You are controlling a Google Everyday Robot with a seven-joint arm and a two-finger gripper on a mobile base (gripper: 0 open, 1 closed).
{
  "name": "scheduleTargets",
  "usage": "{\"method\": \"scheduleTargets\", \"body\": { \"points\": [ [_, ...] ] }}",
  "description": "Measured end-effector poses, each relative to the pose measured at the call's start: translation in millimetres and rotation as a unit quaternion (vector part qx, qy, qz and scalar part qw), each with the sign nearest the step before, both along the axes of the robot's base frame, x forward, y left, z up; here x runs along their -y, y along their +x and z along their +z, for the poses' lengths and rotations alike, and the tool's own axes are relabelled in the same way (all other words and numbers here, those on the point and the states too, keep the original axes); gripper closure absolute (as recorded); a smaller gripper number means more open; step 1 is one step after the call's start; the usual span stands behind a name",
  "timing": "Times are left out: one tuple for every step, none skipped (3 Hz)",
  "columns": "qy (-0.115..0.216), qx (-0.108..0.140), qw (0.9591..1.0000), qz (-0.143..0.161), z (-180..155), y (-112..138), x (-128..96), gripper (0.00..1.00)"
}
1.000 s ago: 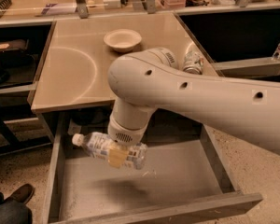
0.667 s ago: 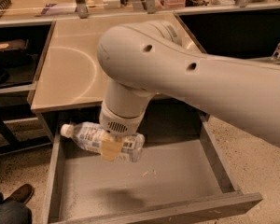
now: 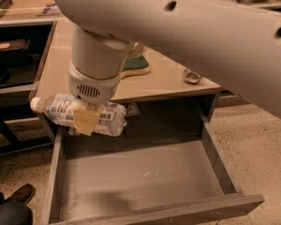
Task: Pick blue plastic bottle from top drawer and place on counter
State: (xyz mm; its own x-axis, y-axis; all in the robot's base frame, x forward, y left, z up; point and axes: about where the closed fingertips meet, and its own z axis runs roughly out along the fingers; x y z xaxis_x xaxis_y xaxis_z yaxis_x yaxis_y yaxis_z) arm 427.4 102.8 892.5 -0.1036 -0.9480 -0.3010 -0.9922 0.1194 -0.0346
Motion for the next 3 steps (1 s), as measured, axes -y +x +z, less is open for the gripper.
{"method": "scheduleTargets", "body": {
  "points": [
    [-0.014,-0.006,0.9998,0.015,23.0,43.7,-48.1,1.00],
    [-0.010,-0.003,0.9998,0.018,26.3,44.1,-53.2,1.00],
    [0.006,-0.014,0.9997,-0.017,24.0,61.9,-47.8,1.00]
  ]
}}
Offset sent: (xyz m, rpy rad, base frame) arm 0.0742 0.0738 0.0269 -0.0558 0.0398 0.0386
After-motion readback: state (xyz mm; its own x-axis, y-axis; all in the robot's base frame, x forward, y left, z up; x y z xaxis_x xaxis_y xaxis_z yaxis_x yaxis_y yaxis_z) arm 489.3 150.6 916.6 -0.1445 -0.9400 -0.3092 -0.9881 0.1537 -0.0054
